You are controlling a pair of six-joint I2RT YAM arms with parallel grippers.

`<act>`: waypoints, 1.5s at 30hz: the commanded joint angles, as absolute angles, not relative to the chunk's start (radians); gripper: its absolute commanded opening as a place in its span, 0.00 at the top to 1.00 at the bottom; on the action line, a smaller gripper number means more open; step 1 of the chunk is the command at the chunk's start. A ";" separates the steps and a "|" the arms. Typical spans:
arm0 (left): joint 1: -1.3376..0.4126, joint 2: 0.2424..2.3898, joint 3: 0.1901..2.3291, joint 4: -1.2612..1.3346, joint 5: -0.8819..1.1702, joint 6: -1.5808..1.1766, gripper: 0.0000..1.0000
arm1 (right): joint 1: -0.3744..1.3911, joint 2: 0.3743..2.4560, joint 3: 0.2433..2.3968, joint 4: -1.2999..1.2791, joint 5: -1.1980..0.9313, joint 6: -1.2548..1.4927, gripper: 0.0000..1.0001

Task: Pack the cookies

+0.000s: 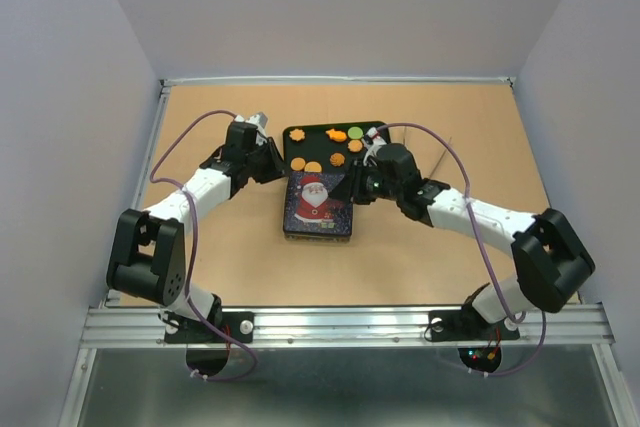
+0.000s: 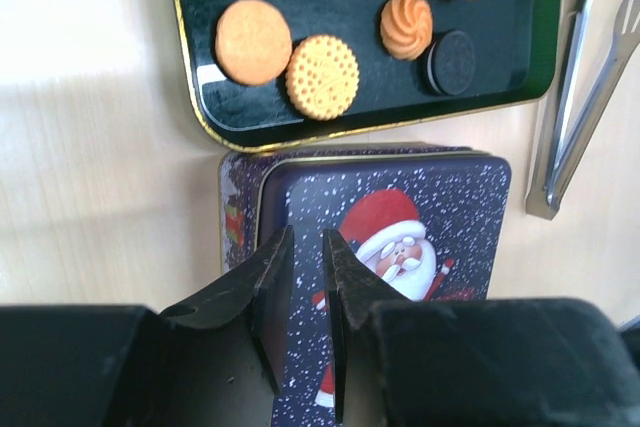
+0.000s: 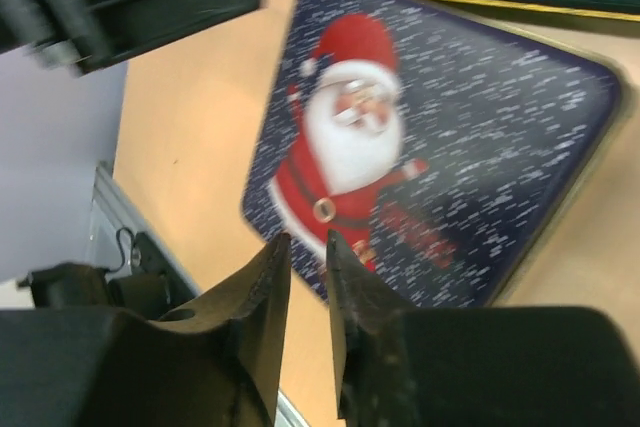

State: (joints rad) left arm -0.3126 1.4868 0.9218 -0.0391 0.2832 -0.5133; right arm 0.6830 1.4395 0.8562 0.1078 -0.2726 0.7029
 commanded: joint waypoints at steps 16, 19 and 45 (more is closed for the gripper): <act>-0.316 1.534 0.997 -0.032 0.275 -0.488 0.83 | 0.537 1.608 1.000 0.052 -0.210 0.704 1.00; -0.316 1.540 0.994 -0.023 0.288 -0.486 0.84 | 0.529 1.627 1.002 0.052 -0.212 0.698 1.00; -0.316 1.684 0.974 0.104 0.350 -0.476 0.91 | 0.480 1.749 1.026 0.054 -0.235 0.683 1.00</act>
State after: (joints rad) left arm -0.3126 1.6417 0.9642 0.1154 0.3473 -0.4946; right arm 0.4908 1.7100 0.9878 0.0597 -0.2466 0.7044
